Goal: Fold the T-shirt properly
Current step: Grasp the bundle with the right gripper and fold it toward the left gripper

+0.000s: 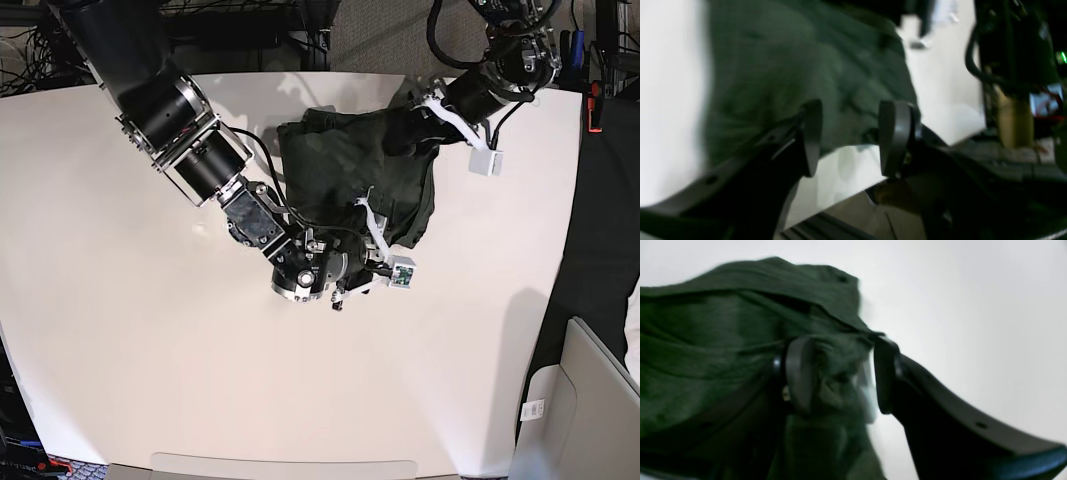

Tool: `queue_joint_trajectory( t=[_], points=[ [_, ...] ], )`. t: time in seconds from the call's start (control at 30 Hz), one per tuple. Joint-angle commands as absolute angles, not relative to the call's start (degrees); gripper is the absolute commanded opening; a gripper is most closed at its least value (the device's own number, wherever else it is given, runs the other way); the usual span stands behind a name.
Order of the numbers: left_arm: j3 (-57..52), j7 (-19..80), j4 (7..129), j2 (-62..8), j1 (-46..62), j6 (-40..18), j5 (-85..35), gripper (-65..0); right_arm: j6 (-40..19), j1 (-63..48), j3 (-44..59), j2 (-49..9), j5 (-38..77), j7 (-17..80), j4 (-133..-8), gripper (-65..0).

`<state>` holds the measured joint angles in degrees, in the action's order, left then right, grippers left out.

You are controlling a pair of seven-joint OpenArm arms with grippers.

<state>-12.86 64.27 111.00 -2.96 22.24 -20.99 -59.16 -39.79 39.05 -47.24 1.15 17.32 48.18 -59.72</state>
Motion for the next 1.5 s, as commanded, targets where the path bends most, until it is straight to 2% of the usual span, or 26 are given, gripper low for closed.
queue_joint_trajectory(
  t=[0.0,0.23,0.37,0.7,0.97,1.23,1.47],
  points=[
    [-12.26,63.52,112.13,-3.47,22.90,-21.23,-60.53,-38.0,-40.00,40.92,-46.02,1.80,17.80,47.16,-60.88,-36.3],
    [-10.77,66.33,112.48,-4.18,23.69,-21.23,-60.53,-44.3,-40.00,40.57,-35.30,-1.45,20.00,54.20,-69.14,-36.3],
    [-9.98,67.12,112.22,-4.26,23.52,-21.23,-60.09,-44.3,-40.00,39.87,-34.86,-4.18,20.00,56.84,-73.80,-36.3],
    [-9.63,67.21,107.21,-4.26,22.90,-21.14,-60.00,-44.3,-40.00,33.36,-34.95,-6.37,19.65,57.80,-72.57,-36.3],
    [-9.19,66.68,100.09,-6.55,16.84,-21.14,-59.91,-44.3,-40.00,29.41,-34.95,-9.01,19.74,59.03,-74.95,-36.3],
    [-4.44,61.85,89.63,-12.97,9.45,-21.05,-59.91,-44.3,-40.00,25.10,-34.51,-13.23,20.00,67.74,-88.04,-36.4],
    [0.84,55.78,82.42,-16.04,2.95,-21.05,-59.91,-44.3,-40.00,20.70,-34.51,-18.68,20.09,68.35,-96.48,-36.4]
  ],
)
